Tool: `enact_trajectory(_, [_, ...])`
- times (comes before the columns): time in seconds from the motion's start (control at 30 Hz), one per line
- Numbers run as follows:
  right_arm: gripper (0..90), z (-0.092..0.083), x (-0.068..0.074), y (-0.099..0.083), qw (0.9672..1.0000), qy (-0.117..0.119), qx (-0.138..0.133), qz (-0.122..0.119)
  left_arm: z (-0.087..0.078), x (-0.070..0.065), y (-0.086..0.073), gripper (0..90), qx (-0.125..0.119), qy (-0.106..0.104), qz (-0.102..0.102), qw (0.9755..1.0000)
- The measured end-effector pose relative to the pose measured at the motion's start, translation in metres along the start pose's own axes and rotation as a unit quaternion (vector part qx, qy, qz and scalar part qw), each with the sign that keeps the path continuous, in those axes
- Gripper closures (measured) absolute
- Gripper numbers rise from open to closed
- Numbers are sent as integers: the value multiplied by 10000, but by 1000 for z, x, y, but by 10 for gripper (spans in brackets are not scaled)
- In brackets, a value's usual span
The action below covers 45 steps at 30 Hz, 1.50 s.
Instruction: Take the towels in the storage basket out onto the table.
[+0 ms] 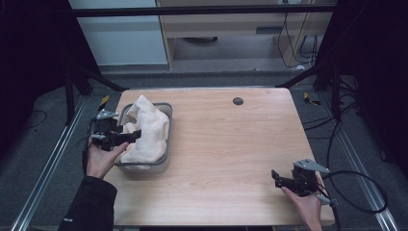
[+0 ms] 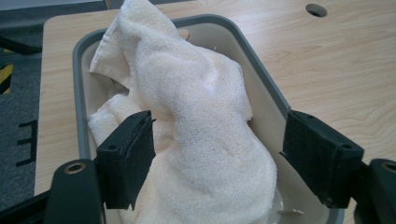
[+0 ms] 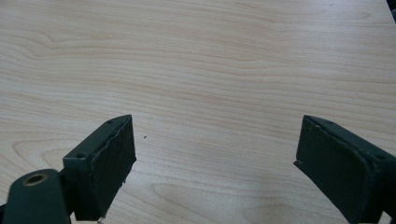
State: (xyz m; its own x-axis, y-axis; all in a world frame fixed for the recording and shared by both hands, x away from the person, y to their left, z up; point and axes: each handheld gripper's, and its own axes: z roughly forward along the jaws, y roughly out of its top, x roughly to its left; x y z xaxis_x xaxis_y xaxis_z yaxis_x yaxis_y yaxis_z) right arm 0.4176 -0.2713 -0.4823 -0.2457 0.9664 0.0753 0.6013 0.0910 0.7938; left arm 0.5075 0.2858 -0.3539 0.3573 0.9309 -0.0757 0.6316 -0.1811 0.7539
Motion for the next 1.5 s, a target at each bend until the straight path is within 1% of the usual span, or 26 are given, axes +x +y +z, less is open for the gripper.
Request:
enact_trajectory(0.2, [115,0,0,1,10000,29,-37,36,13,-3,4,244,193,13,78,9998])
enact_trajectory(0.23, [114,0,0,1,10000,25,-31,24,17,-4,5,244,233,33,120,9996])
enact_trajectory(0.27, [114,0,0,2,10000,-29,-43,-63,19,-5,6,244,266,36,139,9995])
enact_trajectory(0.3, [114,0,1,2,10000,-22,-40,-74,22,-5,7,242,301,33,160,9994])
enact_trajectory(0.33, [112,1,3,2,9999,-22,-10,-137,25,-7,7,241,330,33,170,9993])
enact_trajectory(0.43, [111,2,4,2,9998,-30,19,-184,32,-9,9,239,401,49,194,9990])
enact_trajectory(0.53, [111,2,4,3,9998,-63,28,-210,41,-10,9,223,534,67,225,9983])
enact_trajectory(0.6, [111,2,4,3,9998,-47,24,-188,48,-10,9,220,648,126,264,9975])
enact_trajectory(0.73, [111,2,6,3,9998,-33,40,-179,55,-11,9,208,772,173,256,9965])
enact_trajectory(0.77, [110,3,6,3,9998,-37,46,-190,57,-11,9,202,803,178,290,9962])
enact_trajectory(1.03, [108,4,6,3,9997,-41,96,-226,70,-8,3,169,983,202,238,9947])
enact_trajectory(1.23, [104,6,7,3,9996,-24,166,-229,81,-9,-2,157,1187,171,274,9924])
enact_trajectory(1.3, [104,6,7,3,9995,-33,172,-249,85,-9,-3,156,1265,203,293,9913])
enact_trajectory(1.4, [103,6,7,3,9995,-24,212,-233,90,-8,-4,153,1339,206,263,9904])
enact_trajectory(1.5, [102,7,7,3,9995,-22,219,-246,95,-8,-6,151,1375,165,186,9902])
